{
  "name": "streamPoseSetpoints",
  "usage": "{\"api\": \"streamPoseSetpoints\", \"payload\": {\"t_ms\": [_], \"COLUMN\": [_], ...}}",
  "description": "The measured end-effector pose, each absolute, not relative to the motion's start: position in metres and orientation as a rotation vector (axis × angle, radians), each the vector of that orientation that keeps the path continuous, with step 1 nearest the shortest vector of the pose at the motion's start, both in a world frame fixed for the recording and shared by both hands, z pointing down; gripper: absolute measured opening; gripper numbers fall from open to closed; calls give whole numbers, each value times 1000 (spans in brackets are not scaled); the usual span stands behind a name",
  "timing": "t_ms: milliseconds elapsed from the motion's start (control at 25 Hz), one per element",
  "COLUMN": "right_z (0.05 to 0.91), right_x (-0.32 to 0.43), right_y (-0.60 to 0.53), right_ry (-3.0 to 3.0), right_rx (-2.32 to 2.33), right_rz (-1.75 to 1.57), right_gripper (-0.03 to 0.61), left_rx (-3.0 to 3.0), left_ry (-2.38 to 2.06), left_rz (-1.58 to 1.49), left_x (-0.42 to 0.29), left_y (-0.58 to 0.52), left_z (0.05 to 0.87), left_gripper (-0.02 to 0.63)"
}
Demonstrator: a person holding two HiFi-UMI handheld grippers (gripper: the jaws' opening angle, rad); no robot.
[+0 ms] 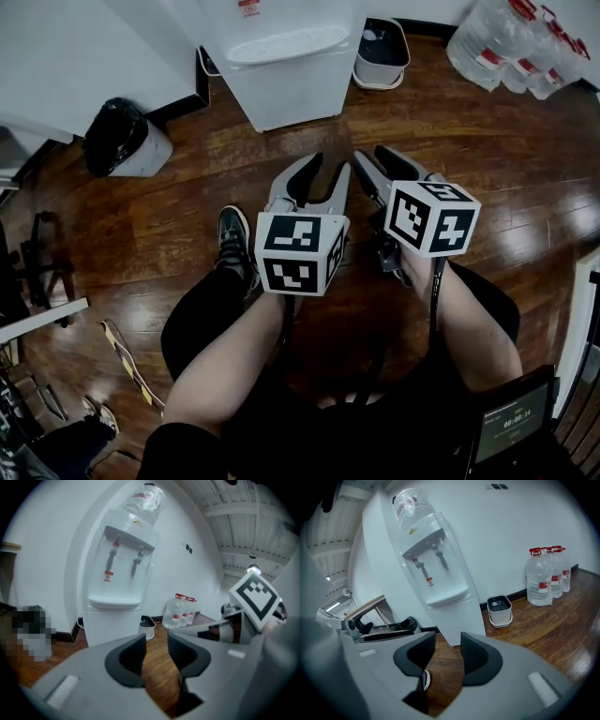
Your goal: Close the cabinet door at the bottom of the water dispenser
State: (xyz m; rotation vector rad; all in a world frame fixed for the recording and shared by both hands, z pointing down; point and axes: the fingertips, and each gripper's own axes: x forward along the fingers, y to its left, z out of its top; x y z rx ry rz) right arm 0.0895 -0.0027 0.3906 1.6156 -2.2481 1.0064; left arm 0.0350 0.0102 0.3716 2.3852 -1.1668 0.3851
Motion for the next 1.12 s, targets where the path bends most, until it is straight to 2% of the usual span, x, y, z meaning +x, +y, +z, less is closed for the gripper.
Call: {"api": "streamPoseSetpoints", "payload": {"t_ms": [760, 840, 960, 1120], "right_z": [371, 365, 348, 333], "right_x": [83, 80, 76, 67], "right_y": [94, 100, 111, 124], "right_ry": [-2317, -2338, -2393, -2456], "right_rx": [1681, 1697, 1728, 1716], "right_rz": [845, 790, 629, 479], "right_gripper": [161, 139, 6, 5], "left_rx": [2470, 2473, 2502, 2543], "left_ry": [-1273, -1292, -1342, -1412], "left_rz": [297, 300, 299, 290], "left_x": [5, 3, -3, -12], "left_y": [105, 111, 117, 125], "left_z": [355, 357, 357, 351], "left_gripper": [160, 160, 160, 160]}}
